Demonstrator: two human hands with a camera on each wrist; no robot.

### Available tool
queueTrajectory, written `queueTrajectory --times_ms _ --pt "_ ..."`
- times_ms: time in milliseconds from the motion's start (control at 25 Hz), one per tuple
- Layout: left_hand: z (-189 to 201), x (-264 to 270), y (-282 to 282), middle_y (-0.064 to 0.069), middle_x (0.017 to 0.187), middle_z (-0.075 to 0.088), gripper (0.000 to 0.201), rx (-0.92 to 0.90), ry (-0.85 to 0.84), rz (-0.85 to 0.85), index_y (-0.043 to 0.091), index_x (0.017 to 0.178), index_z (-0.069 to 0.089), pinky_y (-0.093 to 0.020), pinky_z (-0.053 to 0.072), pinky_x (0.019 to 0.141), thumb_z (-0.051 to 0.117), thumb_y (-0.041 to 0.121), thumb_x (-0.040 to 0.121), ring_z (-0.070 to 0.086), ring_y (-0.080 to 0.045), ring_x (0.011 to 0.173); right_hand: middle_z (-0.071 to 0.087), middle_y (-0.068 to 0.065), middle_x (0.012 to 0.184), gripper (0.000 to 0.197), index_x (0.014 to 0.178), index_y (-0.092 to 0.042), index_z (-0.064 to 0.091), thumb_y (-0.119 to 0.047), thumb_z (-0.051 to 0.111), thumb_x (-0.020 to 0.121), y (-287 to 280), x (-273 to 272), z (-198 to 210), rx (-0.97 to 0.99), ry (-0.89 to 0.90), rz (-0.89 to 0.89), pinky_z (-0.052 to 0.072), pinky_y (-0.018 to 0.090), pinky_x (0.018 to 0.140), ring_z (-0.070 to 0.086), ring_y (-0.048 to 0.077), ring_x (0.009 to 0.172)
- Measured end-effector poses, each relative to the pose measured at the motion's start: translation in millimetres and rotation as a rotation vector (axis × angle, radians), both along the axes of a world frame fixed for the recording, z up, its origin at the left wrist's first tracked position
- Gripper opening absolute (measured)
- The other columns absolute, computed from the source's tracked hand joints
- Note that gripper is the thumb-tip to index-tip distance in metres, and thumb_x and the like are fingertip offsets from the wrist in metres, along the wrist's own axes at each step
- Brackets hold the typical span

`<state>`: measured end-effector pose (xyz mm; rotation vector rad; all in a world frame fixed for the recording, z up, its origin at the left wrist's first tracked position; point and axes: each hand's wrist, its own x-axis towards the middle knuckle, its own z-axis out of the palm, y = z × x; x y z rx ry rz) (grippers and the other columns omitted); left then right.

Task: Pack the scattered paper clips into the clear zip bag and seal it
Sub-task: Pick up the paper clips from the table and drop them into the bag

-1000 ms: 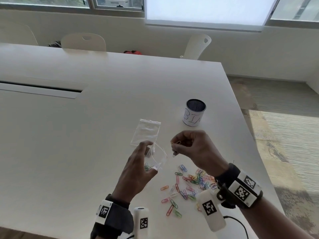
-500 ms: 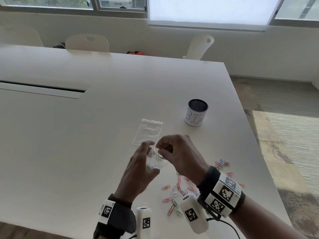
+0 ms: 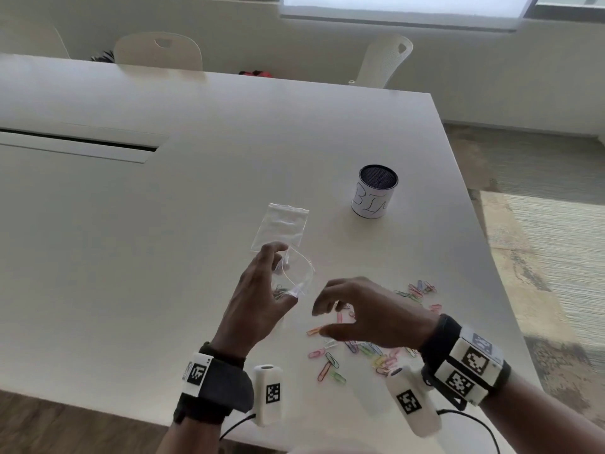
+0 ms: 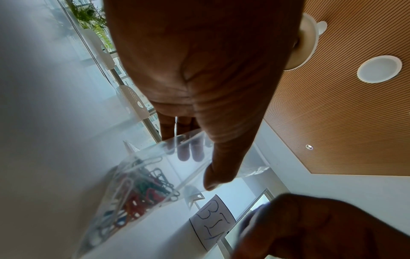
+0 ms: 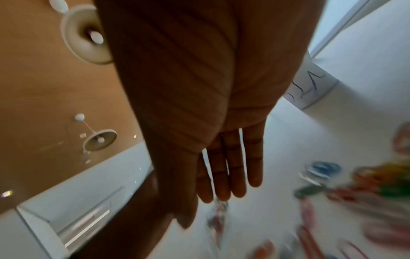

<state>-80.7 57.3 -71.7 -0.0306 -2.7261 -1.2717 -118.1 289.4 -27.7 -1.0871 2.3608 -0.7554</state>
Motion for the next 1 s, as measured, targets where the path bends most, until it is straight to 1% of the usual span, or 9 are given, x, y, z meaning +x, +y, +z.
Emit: queueTrajectory --times_ms 80,120,200,280,400,600,760,880,1000 --pt "0.9 0.1 -0.5 0.006 0.120 0.062 0.075 -0.008 0.001 0.000 0.032 0.139 0.042 -0.015 0.043 0.086 0.084 0.011 0.081 0.059 -0.010 0.115 0.058 -0.013 0.142 0.058 0.138 -0.029 0.061 -0.043 0.081 0.086 -1.8 7.4 -17.4 0.099 -0.026 0.107 0.048 0.025 0.110 0.057 0.005 0.126" --pt "1.0 0.3 -0.5 0.006 0.120 0.062 0.075 -0.012 0.000 0.000 0.031 0.139 0.042 -0.013 0.043 0.085 0.084 0.011 0.080 0.060 -0.010 0.115 0.053 -0.013 0.149 0.066 0.143 -0.028 0.057 -0.044 0.083 0.084 -3.7 10.7 -24.0 0.123 -0.019 0.155 0.041 0.023 0.114 0.051 0.006 0.133" --pt "1.2 0.1 -0.6 0.005 0.121 0.063 0.076 -0.019 0.001 -0.001 0.031 0.139 0.042 -0.003 0.040 0.082 0.084 0.010 0.080 0.059 -0.010 0.115 0.050 -0.010 0.152 0.071 0.144 -0.028 0.056 -0.044 0.085 0.081 -5.9 12.3 -32.8 0.133 0.031 0.234 0.033 0.021 0.115 0.045 0.007 0.138" --pt "1.6 0.6 -0.6 0.003 0.123 0.063 0.075 -0.010 0.001 -0.005 0.029 0.140 0.043 0.004 0.039 0.079 0.084 0.008 0.080 0.059 -0.010 0.117 0.053 -0.009 0.148 0.064 0.138 -0.028 0.062 -0.042 0.086 0.080 -4.7 10.1 -36.2 0.107 0.034 0.274 0.033 0.022 0.113 0.045 0.008 0.135" --pt "3.0 1.3 0.7 0.001 0.122 0.064 0.073 0.007 0.003 -0.008 0.025 0.139 0.045 0.007 0.038 0.080 0.083 0.005 0.080 0.059 -0.009 0.118 0.059 -0.010 0.137 0.047 0.124 -0.025 0.070 -0.036 0.087 0.081 0.8 7.2 -38.8 0.080 -0.021 0.334 0.041 0.029 0.111 0.049 0.009 0.129" --pt "3.3 0.4 0.2 0.003 0.119 0.064 0.073 0.015 0.004 -0.013 0.026 0.139 0.045 0.007 0.037 0.079 0.083 0.006 0.080 0.059 -0.010 0.116 0.063 -0.009 0.125 0.028 0.112 -0.022 0.076 -0.024 0.082 0.085 10.0 1.0 -41.8 0.089 -0.018 0.371 0.044 0.023 0.104 0.053 0.008 0.121" --pt "4.0 0.2 -0.2 0.004 0.117 0.064 0.071 0.035 0.001 -0.007 0.027 0.137 0.045 0.006 0.038 0.080 0.082 0.006 0.081 0.060 -0.011 0.116 0.068 -0.009 0.113 0.013 0.104 -0.021 0.075 -0.019 0.078 0.091 15.5 -11.2 -44.6 0.064 0.058 0.298 0.053 0.035 0.093 0.060 0.010 0.107" --pt "3.6 1.0 -0.8 0.006 0.117 0.063 0.072 0.032 -0.002 -0.009 0.030 0.137 0.044 0.004 0.039 0.082 0.082 0.007 0.080 0.060 -0.010 0.116 0.067 -0.009 0.118 0.015 0.110 -0.024 0.072 -0.028 0.073 0.095 14.9 -11.2 -43.6 0.055 0.192 0.216 0.056 0.035 0.092 0.060 0.009 0.109" --pt "5.1 2.1 -0.4 0.006 0.117 0.063 0.071 0.033 0.004 -0.012 0.027 0.137 0.045 0.003 0.040 0.080 0.083 0.008 0.080 0.061 -0.010 0.112 0.064 -0.012 0.130 0.029 0.122 -0.028 0.069 -0.034 0.073 0.094 3.9 5.5 -44.8 0.028 0.147 0.296 0.050 0.026 0.102 0.057 0.006 0.119"
